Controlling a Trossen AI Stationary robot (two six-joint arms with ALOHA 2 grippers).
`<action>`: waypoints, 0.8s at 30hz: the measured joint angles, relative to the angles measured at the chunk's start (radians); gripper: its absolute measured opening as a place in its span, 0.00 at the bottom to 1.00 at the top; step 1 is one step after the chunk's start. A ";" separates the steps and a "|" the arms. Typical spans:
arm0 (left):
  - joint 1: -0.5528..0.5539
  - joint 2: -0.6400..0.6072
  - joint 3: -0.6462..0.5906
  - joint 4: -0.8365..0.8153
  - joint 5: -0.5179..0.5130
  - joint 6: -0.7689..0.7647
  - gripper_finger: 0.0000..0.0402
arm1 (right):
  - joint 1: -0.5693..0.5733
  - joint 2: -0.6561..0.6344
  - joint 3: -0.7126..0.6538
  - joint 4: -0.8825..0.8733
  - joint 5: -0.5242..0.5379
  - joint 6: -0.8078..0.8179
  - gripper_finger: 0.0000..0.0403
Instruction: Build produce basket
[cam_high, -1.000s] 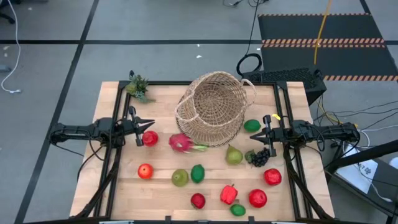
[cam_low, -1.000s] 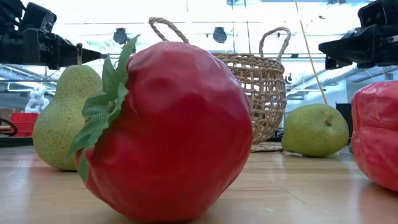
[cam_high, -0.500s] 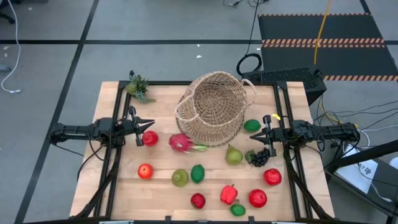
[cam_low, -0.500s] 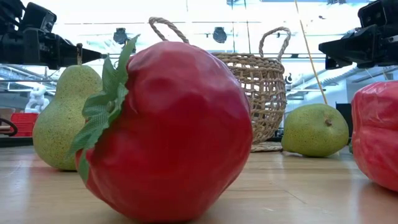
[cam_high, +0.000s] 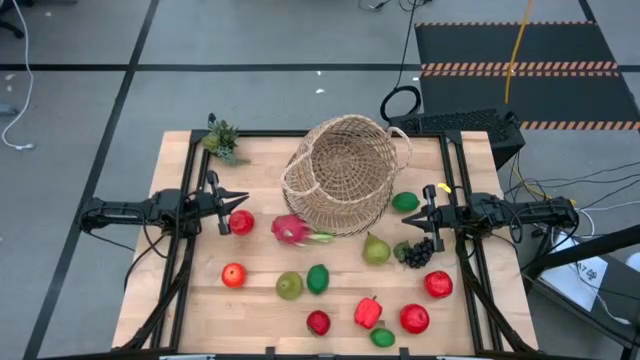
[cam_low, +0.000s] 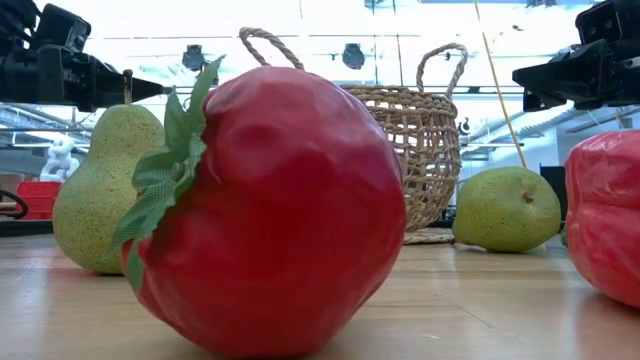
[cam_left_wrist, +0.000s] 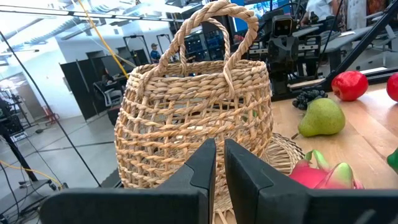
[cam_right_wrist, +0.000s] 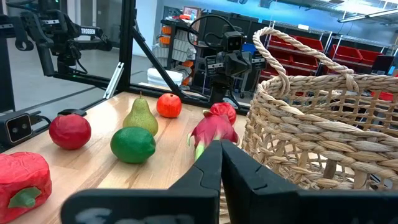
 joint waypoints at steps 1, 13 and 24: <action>0.000 0.000 0.000 0.000 0.000 0.000 0.09 | 0.000 0.000 0.000 0.000 0.000 0.000 0.00; 0.000 0.000 0.000 0.000 0.000 0.000 0.09 | 0.000 0.000 0.000 0.000 0.000 0.000 0.00; 0.000 0.000 0.000 0.003 0.000 0.019 0.09 | 0.000 0.000 0.000 0.000 0.000 0.000 0.00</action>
